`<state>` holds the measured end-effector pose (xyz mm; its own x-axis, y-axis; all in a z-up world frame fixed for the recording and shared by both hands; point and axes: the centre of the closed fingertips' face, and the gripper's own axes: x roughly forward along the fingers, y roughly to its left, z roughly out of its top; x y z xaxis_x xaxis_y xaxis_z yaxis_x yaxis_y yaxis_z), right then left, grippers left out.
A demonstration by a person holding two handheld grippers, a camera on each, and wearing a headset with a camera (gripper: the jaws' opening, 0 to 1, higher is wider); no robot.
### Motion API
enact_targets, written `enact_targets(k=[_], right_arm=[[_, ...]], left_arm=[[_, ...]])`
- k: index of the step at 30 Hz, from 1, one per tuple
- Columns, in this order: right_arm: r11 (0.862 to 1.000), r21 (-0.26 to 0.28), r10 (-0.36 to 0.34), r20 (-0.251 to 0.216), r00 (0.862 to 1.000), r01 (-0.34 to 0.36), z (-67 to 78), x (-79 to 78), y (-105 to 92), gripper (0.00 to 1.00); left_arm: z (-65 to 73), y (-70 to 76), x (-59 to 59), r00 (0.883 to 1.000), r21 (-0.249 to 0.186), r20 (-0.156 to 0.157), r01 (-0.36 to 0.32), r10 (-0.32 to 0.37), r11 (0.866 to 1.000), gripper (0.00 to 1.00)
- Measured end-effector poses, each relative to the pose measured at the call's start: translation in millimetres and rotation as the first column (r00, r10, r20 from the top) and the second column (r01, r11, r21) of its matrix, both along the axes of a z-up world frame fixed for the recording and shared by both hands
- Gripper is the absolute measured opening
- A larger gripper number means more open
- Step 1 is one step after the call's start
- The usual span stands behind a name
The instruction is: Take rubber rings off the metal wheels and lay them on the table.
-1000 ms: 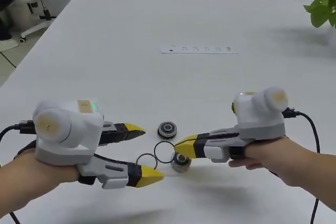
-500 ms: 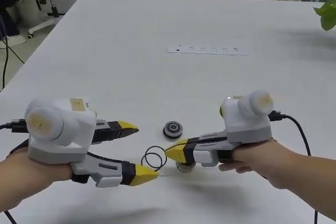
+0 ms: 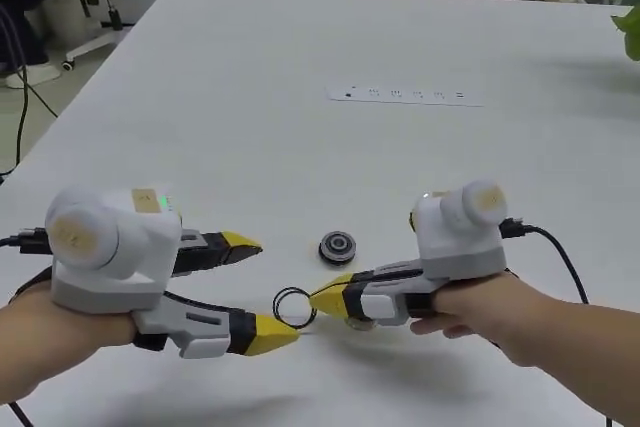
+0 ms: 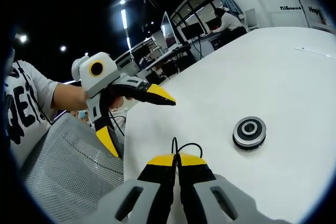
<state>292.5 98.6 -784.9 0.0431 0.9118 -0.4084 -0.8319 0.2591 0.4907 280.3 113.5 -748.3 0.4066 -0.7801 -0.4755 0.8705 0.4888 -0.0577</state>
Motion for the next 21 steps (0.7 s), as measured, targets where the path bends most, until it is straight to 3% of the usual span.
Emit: enact_targets(k=[14,21], right_arm=[[0.999,-0.033,-0.034,0.036,0.999,0.035,-5.5,9.0,-0.9,0.00],[0.998,-0.042,-0.048,0.066,0.997,0.051,-5.5,13.4,-3.5,0.05]], left_arm=[[-3.4,1.7,-0.5,1.000,0.006,-0.011,-0.003,0.003,1.000,0.65],[-6.0,1.2,-0.5,1.000,0.011,-0.018,-0.001,0.001,1.000,0.64]])
